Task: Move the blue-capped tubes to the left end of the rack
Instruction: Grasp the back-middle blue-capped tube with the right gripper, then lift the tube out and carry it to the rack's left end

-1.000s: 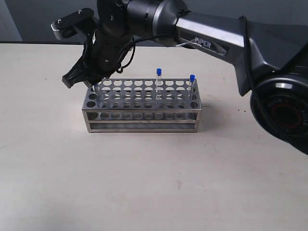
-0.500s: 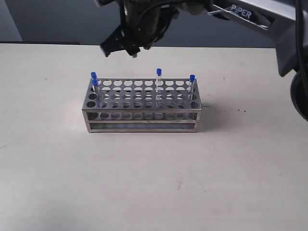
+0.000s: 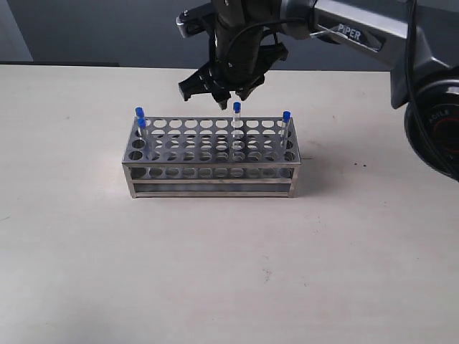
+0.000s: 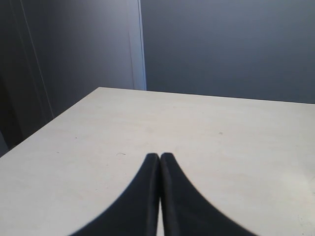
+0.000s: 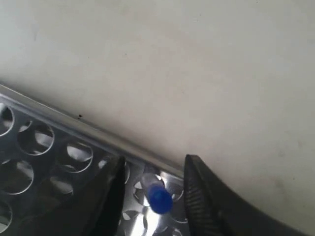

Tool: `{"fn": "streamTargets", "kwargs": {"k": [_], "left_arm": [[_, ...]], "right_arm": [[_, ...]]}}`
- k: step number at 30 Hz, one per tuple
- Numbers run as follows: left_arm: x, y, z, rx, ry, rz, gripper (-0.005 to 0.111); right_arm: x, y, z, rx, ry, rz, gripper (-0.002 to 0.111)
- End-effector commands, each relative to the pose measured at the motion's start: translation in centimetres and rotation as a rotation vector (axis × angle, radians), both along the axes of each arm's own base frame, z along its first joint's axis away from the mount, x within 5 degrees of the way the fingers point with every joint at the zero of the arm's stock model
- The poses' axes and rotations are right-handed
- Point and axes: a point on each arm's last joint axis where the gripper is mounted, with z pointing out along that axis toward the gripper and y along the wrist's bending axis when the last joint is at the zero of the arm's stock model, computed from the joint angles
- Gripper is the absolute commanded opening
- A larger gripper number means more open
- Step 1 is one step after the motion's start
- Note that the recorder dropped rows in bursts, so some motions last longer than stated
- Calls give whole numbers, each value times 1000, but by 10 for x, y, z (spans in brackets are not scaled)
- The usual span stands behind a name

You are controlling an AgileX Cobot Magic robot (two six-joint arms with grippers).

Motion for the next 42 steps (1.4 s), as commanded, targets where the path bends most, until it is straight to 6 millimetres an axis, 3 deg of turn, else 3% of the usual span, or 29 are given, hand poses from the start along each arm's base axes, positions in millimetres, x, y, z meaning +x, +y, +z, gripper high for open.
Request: {"fn": "streamTargets", "kwargs": {"k": [1, 6, 12, 19, 30, 38, 42], "left_arm": [[1, 0, 0, -7, -5, -7, 0], [1, 0, 0, -7, -5, -7, 0], [1, 0, 0, -7, -5, -7, 0], [1, 0, 0, -7, -5, -7, 0], [1, 0, 0, -7, -5, -7, 0], [1, 0, 0, -7, -5, -7, 0], [1, 0, 0, -7, -5, -7, 0]], "right_arm": [[6, -6, -8, -23, 10, -6, 39], [8, -10, -9, -31, 27, -20, 36], [5, -7, -9, 3, 53, -24, -1], [5, -7, -4, 15, 47, -24, 0], [-15, -10, 69, 108, -114, 20, 0], [-40, 1, 104, 161, -198, 120, 0], [-54, 17, 109, 207, -216, 226, 0]]}}
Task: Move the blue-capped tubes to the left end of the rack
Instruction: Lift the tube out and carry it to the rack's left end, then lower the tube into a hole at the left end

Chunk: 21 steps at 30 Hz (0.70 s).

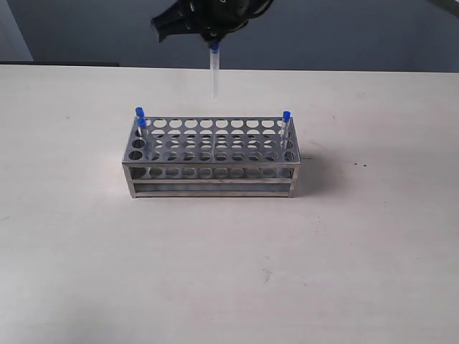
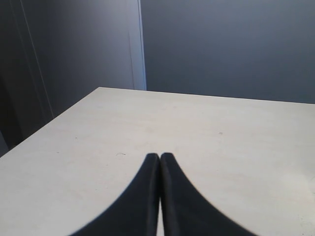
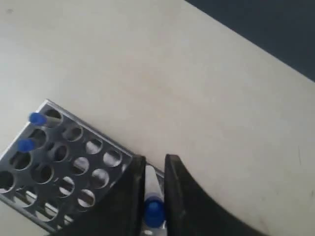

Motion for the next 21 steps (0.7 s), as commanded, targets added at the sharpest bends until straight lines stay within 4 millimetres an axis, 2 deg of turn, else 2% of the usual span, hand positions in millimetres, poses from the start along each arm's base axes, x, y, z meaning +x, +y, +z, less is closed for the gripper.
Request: {"fn": "streamTargets", "kwargs": {"k": [1, 5, 9, 13, 21], "left_arm": [[1, 0, 0, -7, -5, -7, 0], [1, 0, 0, -7, -5, -7, 0], [1, 0, 0, -7, -5, -7, 0], [1, 0, 0, -7, -5, -7, 0], [1, 0, 0, -7, -5, -7, 0]], "right_arm": [[-17, 18, 9, 46, -43, 136, 0], [-30, 41, -2, 102, -2, 266, 0], [-40, 58, -16, 124, 25, 320, -1], [-46, 67, -27, 98, 44, 349, -1], [-43, 72, -46, 72, 72, 347, -1]]}}
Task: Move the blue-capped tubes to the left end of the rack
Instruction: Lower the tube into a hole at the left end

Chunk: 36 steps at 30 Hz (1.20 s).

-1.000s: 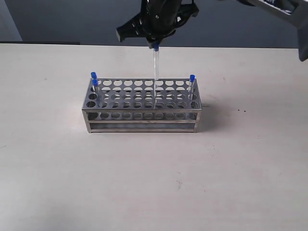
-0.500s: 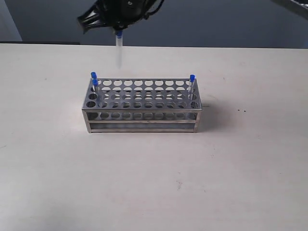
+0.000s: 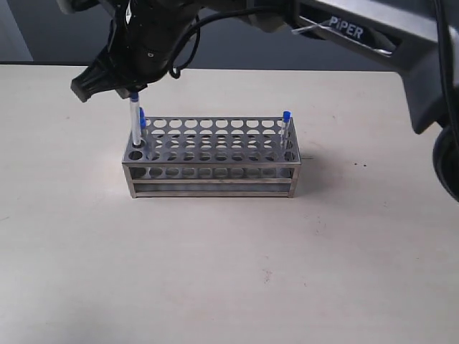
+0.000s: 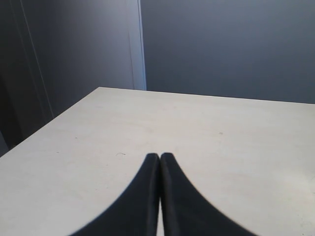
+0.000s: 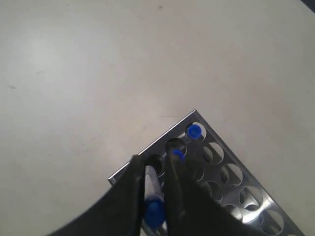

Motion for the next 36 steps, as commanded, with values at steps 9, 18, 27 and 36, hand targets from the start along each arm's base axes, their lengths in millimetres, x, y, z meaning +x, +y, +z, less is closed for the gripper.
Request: {"fn": "streamTargets", "kwargs": {"k": [9, 18, 27, 36], "left_arm": [[1, 0, 0, -7, -5, -7, 0], [1, 0, 0, -7, -5, -7, 0], [1, 0, 0, -7, -5, -7, 0], [1, 0, 0, -7, -5, -7, 0]], "right_arm": [[6, 7, -23, -29, 3, 10, -1], [12, 15, -43, -20, -1, 7, -1], [13, 16, -49, -25, 3, 7, 5], [13, 17, -48, -7, -4, 5, 31]]}}
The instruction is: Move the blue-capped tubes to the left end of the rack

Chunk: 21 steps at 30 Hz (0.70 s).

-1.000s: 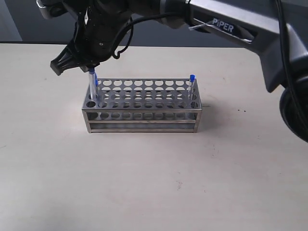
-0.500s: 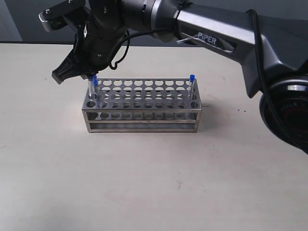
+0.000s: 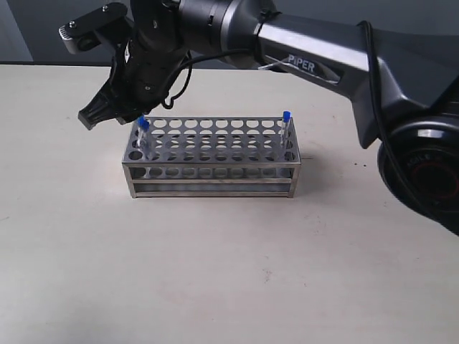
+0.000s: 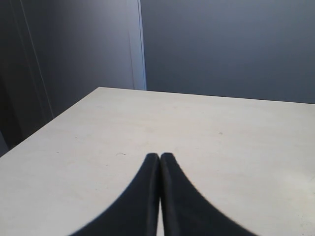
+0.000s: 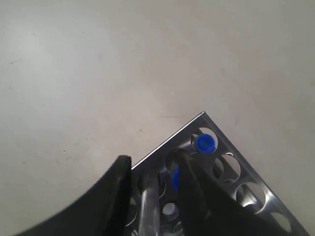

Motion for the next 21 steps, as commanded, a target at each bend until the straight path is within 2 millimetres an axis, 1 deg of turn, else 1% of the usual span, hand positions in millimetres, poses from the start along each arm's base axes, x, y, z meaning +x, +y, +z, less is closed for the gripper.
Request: {"fn": "streamTargets", "kwargs": {"k": [1, 5, 7, 11, 15, 17, 19, 21], "left_arm": [[1, 0, 0, -7, -5, -7, 0], [1, 0, 0, -7, -5, -7, 0], [1, 0, 0, -7, -5, -7, 0], [1, 0, 0, -7, -5, -7, 0], [1, 0, 0, -7, -5, -7, 0], [1, 0, 0, -7, -5, -7, 0], [1, 0, 0, -7, -5, -7, 0], [1, 0, 0, -7, -5, -7, 0]], "right_arm": [[2, 1, 3, 27, -21, 2, 31], [2, 1, 3, 29, -26, 2, 31], [0, -1, 2, -5, -7, 5, 31], [-8, -12, 3, -107, 88, -12, 31], [-7, -11, 4, -86, 81, -20, 31], [-7, -10, 1, -89, 86, -25, 31], [-8, -9, -2, -84, 117, -34, 31], [-12, -7, -1, -52, 161, -36, 31]]}}
